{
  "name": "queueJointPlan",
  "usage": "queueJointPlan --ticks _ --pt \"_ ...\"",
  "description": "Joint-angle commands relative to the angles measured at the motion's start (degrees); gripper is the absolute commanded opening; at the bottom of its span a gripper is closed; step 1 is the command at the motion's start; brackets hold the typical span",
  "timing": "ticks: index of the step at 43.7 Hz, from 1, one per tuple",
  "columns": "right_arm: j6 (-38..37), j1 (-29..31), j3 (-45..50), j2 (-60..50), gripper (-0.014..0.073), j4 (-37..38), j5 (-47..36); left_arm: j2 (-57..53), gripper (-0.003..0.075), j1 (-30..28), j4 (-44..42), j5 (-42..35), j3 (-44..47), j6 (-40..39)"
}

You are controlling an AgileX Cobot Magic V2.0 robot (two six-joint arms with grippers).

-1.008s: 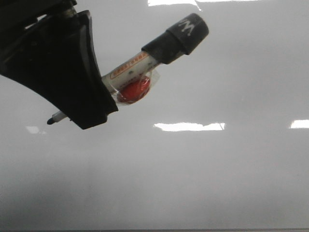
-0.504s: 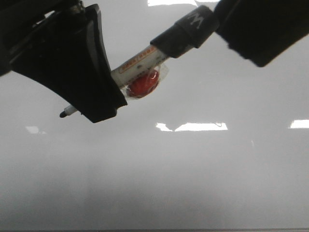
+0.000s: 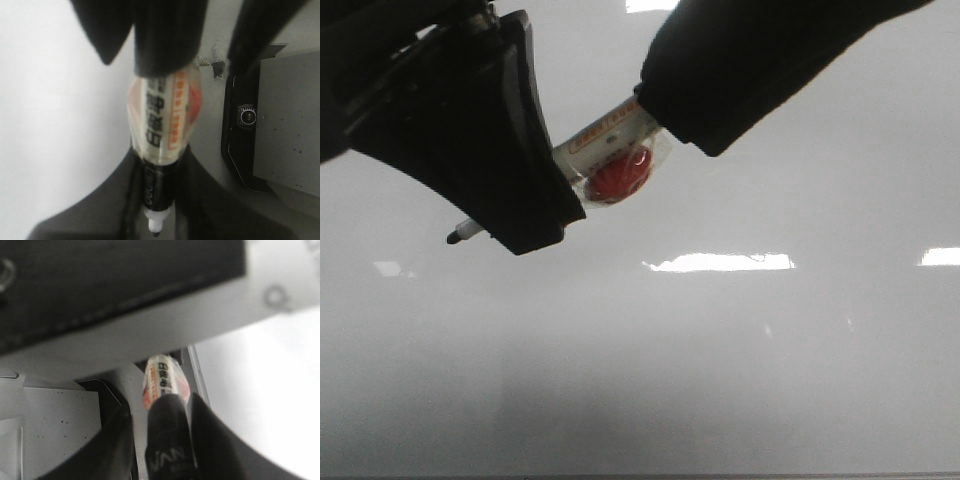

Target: Write number 6 on whiteboard

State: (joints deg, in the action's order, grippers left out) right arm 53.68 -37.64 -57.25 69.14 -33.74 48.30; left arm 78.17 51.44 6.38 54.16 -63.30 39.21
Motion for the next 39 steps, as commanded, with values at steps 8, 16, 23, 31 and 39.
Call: queueJointPlan --ticks 8,16,23,31,39 --pt "0.73 -0.06 -1.88 -1.10 -0.0001 -2.66 -0.70 -1.49 0.0017 0.45 1.06 -3.28 -1.87 -0.04" --pt "0.33 -0.06 -1.88 -1.10 -0.0124 -2.66 0.04 -1.62 0.0287 0.45 -0.24 -4.09 -1.94 -0.26" --pt "-2.05 0.34 -1.88 -1.90 -0.0120 -1.08 0.25 -4.28 0.0444 0.35 -6.38 -3.02 -1.94 -7.11" --pt "-15.02 4.36 -3.90 -5.99 -0.0120 11.14 4.95 -11.41 0.0440 -1.39 -9.79 -0.16 -1.94 -15.53" --pt "-32.78 9.02 -7.70 -11.78 -0.0120 21.45 12.00 -19.21 0.0440 -9.31 -5.95 -0.14 -0.91 -17.46"
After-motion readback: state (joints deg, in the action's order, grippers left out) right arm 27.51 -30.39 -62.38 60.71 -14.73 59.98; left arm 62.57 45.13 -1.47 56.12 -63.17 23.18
